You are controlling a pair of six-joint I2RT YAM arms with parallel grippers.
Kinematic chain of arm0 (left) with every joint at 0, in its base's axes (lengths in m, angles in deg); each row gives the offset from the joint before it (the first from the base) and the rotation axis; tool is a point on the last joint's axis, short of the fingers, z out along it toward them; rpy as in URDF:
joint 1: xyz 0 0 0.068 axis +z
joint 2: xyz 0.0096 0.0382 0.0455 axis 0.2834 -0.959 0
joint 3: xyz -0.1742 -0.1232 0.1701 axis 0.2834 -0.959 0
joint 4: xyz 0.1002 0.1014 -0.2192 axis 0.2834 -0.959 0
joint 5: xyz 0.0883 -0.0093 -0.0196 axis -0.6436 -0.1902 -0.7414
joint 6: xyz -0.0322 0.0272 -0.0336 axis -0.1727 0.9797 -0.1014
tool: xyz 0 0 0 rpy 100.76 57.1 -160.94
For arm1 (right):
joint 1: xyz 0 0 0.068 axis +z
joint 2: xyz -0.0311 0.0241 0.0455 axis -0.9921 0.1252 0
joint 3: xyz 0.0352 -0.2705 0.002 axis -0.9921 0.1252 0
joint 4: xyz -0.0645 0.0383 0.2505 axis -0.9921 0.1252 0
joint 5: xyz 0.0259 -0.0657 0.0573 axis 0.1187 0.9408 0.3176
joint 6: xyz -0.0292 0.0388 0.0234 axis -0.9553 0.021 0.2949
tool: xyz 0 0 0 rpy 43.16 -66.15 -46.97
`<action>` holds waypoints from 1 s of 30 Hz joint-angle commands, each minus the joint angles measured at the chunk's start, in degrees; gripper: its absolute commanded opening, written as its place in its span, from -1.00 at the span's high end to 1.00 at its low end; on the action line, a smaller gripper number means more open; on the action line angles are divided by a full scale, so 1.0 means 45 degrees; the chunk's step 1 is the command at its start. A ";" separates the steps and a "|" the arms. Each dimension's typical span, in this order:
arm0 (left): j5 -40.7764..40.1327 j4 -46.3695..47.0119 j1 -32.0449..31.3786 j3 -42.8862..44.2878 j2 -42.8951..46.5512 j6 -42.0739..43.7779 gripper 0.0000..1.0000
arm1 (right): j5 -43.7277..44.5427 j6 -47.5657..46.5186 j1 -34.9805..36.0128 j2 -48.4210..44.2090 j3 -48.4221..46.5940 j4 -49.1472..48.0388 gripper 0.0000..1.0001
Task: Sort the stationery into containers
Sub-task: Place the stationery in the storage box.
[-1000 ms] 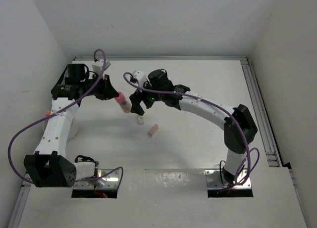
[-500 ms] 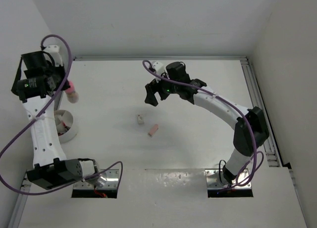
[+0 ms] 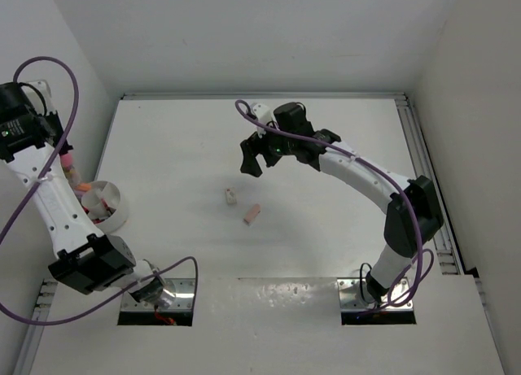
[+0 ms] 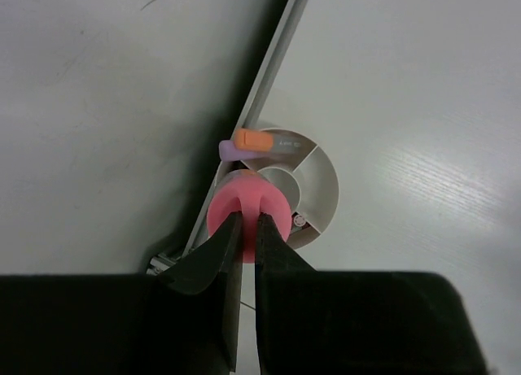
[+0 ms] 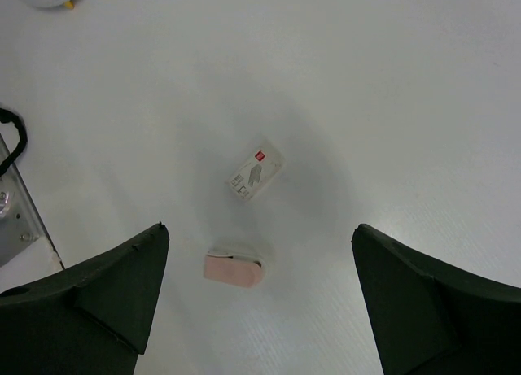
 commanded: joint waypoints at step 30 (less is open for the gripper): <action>0.2435 0.2284 0.1201 -0.3284 0.0374 0.1301 1.00 | -0.0172 -0.0244 -0.0032 -0.0307 -0.0135 0.0086 -0.83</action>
